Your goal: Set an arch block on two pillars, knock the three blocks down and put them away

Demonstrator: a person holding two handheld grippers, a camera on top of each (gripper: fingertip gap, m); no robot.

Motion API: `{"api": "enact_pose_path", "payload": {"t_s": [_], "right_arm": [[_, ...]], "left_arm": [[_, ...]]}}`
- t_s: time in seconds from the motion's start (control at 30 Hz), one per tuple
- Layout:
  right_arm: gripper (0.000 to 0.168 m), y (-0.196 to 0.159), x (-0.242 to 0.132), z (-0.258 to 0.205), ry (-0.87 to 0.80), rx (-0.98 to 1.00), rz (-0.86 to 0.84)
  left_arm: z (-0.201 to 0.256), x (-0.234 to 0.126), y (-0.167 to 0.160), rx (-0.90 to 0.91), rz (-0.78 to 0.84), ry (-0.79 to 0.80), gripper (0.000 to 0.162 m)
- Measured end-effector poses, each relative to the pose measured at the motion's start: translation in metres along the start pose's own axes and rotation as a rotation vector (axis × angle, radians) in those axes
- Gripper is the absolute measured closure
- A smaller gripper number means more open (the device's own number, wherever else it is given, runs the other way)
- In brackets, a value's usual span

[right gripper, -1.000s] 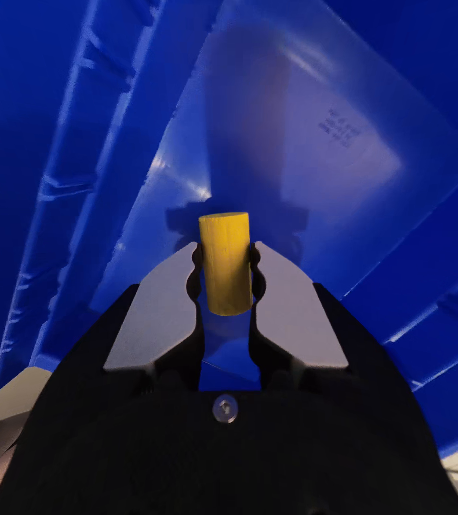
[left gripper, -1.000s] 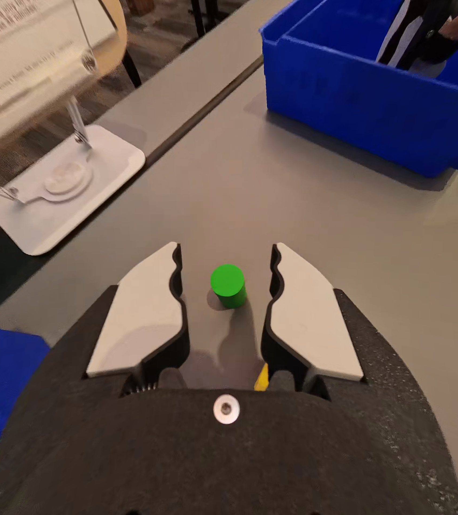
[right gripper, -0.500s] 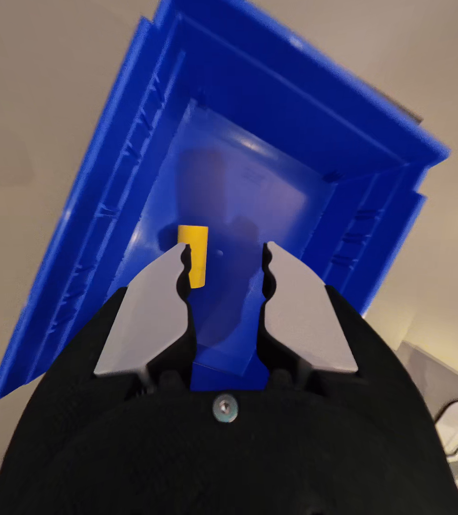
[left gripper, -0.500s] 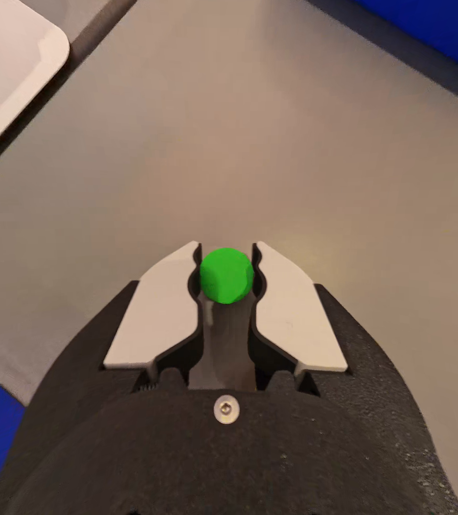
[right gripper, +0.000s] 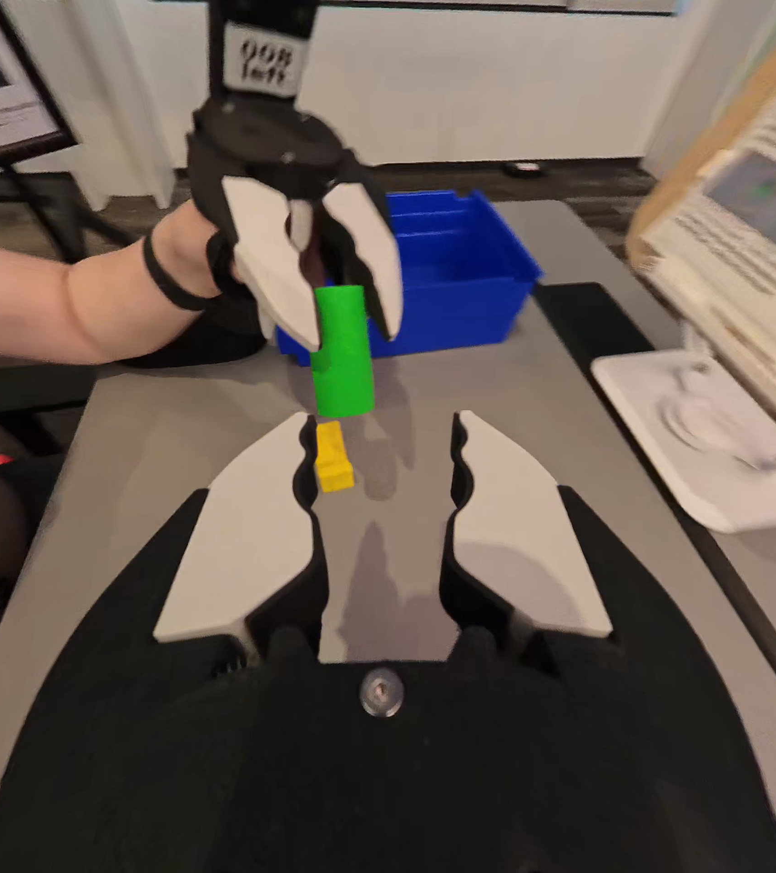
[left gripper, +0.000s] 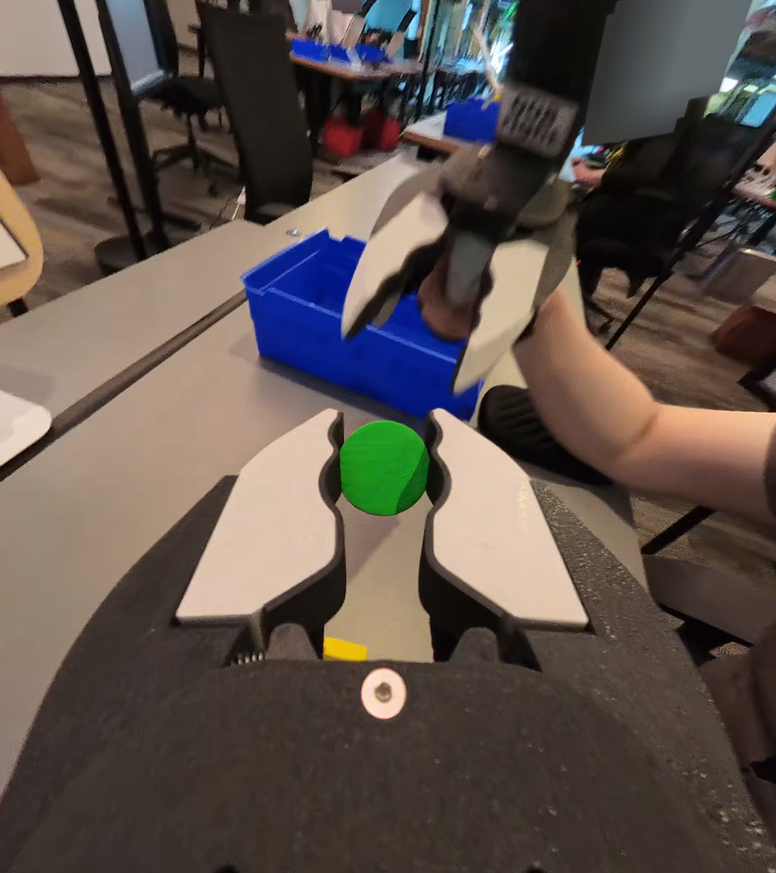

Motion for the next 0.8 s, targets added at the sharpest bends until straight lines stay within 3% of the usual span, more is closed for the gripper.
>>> {"api": "enact_pose_path", "payload": {"t_s": [0.1, 0.23, 0.27, 0.3, 0.33, 0.37, 0.43, 0.5, 0.63, 0.7, 0.8], "right_arm": [[0.108, -0.006, 0.031, -0.025, 0.13, -0.037, -0.031], [0.108, -0.012, 0.049, -0.028, 0.129, -0.036, -0.051], [0.112, -0.013, 0.05, -0.03, 0.149, -0.029, -0.046], [0.132, -0.014, 0.05, -0.033, 0.182, -0.023, -0.056], [0.132, -0.015, 0.05, -0.032, 0.179, -0.022, -0.062], [0.132, -0.016, 0.049, -0.03, 0.168, -0.025, -0.066], [0.132, -0.018, 0.042, -0.023, 0.13, -0.013, -0.104], [0.132, -0.019, 0.026, -0.009, 0.048, -0.018, -0.139], [0.133, -0.022, -0.047, 0.04, -0.255, 0.062, -0.163], [0.133, -0.039, -0.094, 0.072, -0.487, 0.168, -0.209], [0.133, -0.074, -0.147, 0.1, -0.674, 0.312, -0.256]], "left_arm": [[0.01, -0.005, 0.006, 0.032, 0.02, -0.01, 0.129], [0.021, -0.001, 0.006, 0.031, 0.021, -0.077, 0.129], [0.022, 0.0, 0.004, 0.033, 0.012, -0.08, 0.129], [0.019, 0.001, 0.004, 0.051, 0.015, -0.057, 0.129], [0.019, 0.001, 0.003, 0.066, 0.021, -0.057, 0.129], [0.018, 0.001, 0.002, 0.068, 0.021, -0.052, 0.125], [0.019, 0.0, 0.002, 0.049, 0.0, -0.068, 0.088], [0.015, -0.005, -0.002, 0.062, -0.064, -0.041, 0.076], [0.006, -0.015, -0.028, 0.135, -0.303, 0.02, 0.088], [0.0, -0.015, -0.043, 0.145, -0.408, 0.057, 0.096], [-0.01, -0.012, -0.063, 0.156, -0.541, 0.1, 0.105]]}}
Point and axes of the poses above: each gripper's, where its closed fingertips meet, x out along the fingers, y out of its top, z = x × y across the jaws, the point moved 4 cm from there along -x, back along the fingers, and after that the axes turned 2 degrees about z, right-handed, at the moved point
